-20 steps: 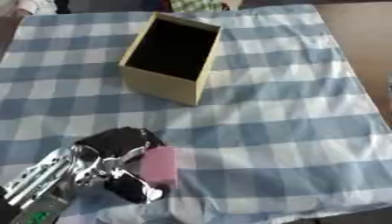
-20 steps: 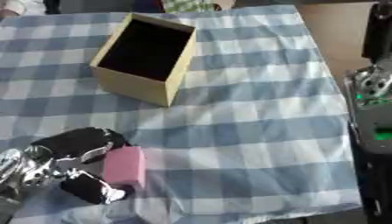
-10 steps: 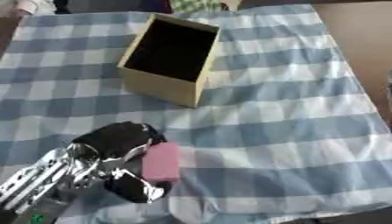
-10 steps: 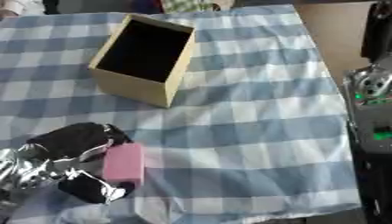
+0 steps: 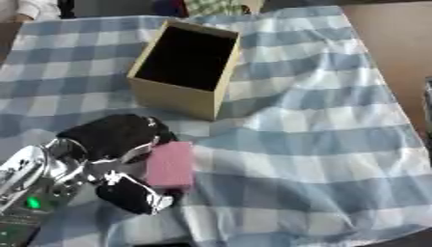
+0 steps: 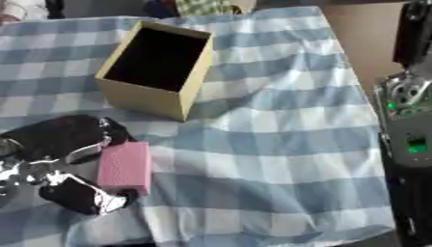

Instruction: Pick up objects on the table and place them in the box.

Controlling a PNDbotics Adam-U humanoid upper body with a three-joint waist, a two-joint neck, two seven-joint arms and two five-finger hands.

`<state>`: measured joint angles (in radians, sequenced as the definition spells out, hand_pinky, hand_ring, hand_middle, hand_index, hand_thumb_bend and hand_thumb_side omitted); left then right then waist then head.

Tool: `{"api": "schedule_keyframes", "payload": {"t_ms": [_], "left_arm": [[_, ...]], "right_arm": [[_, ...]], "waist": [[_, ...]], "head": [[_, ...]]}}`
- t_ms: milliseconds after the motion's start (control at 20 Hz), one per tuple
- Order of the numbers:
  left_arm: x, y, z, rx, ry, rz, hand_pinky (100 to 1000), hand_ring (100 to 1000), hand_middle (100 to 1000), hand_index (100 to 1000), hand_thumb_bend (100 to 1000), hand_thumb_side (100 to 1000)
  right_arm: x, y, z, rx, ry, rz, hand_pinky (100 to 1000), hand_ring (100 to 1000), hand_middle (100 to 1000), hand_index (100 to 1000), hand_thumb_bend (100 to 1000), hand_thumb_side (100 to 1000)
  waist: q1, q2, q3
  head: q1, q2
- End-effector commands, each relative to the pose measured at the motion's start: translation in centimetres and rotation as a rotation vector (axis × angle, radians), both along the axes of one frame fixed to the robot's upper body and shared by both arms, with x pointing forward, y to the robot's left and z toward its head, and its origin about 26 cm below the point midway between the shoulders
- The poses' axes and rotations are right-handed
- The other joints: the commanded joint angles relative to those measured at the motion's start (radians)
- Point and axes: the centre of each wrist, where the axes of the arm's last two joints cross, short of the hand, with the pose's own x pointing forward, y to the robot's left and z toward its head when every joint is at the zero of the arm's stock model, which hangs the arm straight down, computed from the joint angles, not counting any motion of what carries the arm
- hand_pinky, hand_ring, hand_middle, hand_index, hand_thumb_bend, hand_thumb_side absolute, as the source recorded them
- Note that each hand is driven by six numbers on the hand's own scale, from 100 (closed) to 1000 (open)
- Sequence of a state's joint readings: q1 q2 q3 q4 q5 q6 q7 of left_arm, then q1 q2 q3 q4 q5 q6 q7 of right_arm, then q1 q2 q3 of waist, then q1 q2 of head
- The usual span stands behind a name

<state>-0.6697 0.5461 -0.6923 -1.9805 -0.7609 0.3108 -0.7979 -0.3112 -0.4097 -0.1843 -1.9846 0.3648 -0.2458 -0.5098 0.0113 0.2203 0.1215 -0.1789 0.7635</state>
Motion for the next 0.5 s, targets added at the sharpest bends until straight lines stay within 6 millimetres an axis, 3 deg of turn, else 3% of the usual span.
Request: {"api": "schedule_keyframes", "payload": {"t_ms": [50, 200, 250, 500], "left_arm": [[-0.04, 0.60, 1.09, 0.024, 0.010, 0.019, 519, 699, 719, 843, 262, 672], [-0.07, 0.56, 0.95, 0.034, 0.055, 0.038, 553, 761, 787, 879, 283, 703], [-0.09, 0.54, 0.91, 0.036, 0.065, 0.042, 570, 794, 860, 881, 299, 718], [-0.18, 0.50, 0.59, 0.047, 0.104, 0.050, 635, 867, 951, 900, 339, 754]], "right_arm": [[-0.28, -0.18, 0.86, -0.019, -0.027, -0.009, 850, 680, 631, 737, 100, 993], [-0.27, -0.14, 0.87, -0.017, -0.028, -0.008, 850, 680, 631, 737, 100, 994], [-0.27, -0.13, 0.87, -0.016, -0.028, -0.007, 850, 679, 631, 737, 100, 995], [-0.27, -0.11, 0.81, -0.013, -0.026, -0.006, 850, 678, 630, 737, 100, 996]], "waist": [[0.000, -0.017, 0.000], [-0.001, -0.015, -0.001], [-0.001, -0.015, -0.002], [0.000, -0.014, -0.004]], "head": [[-0.003, 0.006], [-0.002, 0.006], [-0.002, 0.006], [-0.002, 0.006]]}}
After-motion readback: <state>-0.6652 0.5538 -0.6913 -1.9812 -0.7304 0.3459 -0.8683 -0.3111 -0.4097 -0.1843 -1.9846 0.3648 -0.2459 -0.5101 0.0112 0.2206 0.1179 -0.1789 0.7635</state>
